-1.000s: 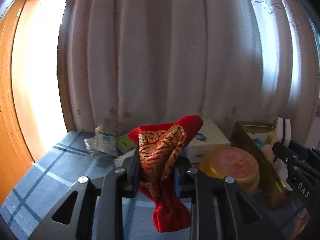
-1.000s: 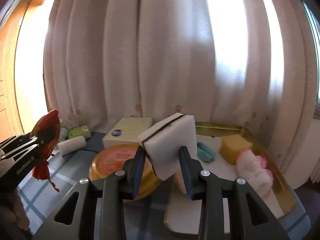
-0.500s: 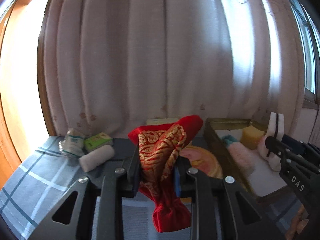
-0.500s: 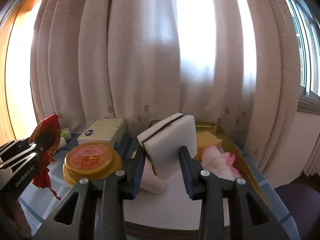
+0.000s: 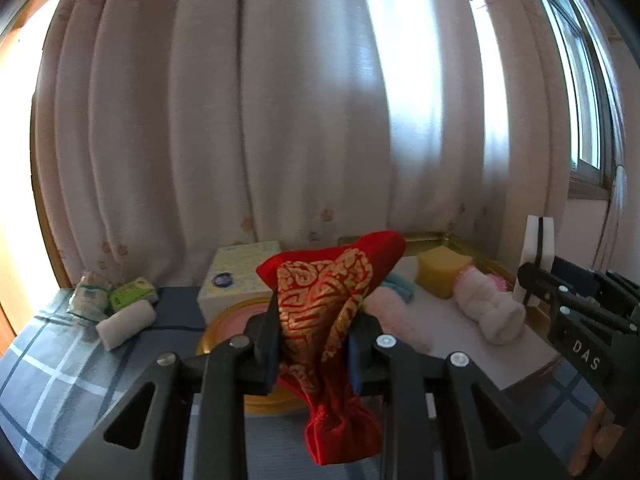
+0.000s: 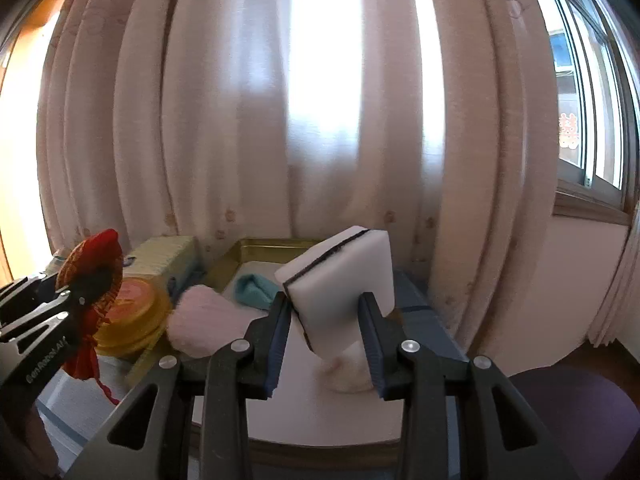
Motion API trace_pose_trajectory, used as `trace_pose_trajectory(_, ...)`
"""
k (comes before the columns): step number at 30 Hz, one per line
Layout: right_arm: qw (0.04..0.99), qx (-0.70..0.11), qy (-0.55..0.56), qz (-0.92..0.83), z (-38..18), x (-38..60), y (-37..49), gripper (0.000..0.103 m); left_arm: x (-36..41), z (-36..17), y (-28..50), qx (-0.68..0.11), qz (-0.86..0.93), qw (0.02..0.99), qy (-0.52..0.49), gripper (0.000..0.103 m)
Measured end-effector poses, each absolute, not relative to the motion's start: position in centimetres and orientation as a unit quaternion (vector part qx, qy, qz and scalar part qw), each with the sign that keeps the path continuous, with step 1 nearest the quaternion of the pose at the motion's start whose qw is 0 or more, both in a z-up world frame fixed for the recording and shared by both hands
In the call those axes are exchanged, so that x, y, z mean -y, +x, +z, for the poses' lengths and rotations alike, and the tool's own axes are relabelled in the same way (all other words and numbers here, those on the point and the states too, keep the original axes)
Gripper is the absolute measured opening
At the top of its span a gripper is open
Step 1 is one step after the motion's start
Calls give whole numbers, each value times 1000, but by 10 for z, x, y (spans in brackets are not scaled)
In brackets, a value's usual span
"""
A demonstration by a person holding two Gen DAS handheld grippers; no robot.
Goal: Organize soft objects
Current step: 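Carry the red pouch and white sponge with both tools over the gold tray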
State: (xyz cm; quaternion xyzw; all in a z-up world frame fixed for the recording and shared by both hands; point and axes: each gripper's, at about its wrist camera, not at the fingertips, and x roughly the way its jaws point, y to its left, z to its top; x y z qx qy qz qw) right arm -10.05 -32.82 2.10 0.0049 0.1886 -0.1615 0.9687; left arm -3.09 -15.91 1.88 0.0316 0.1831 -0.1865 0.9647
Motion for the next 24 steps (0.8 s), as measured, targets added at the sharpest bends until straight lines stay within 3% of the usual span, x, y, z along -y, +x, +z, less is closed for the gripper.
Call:
trace_pose_trajectory(14,965,-199,4,-171,19,364,-112,38,215,21,-42,-176,-255,949,61,24)
trace_pose_trajectory(24,960,-251,-4,-127,14,365,-96,38,256,16,-28,-219,-283,931,75,24)
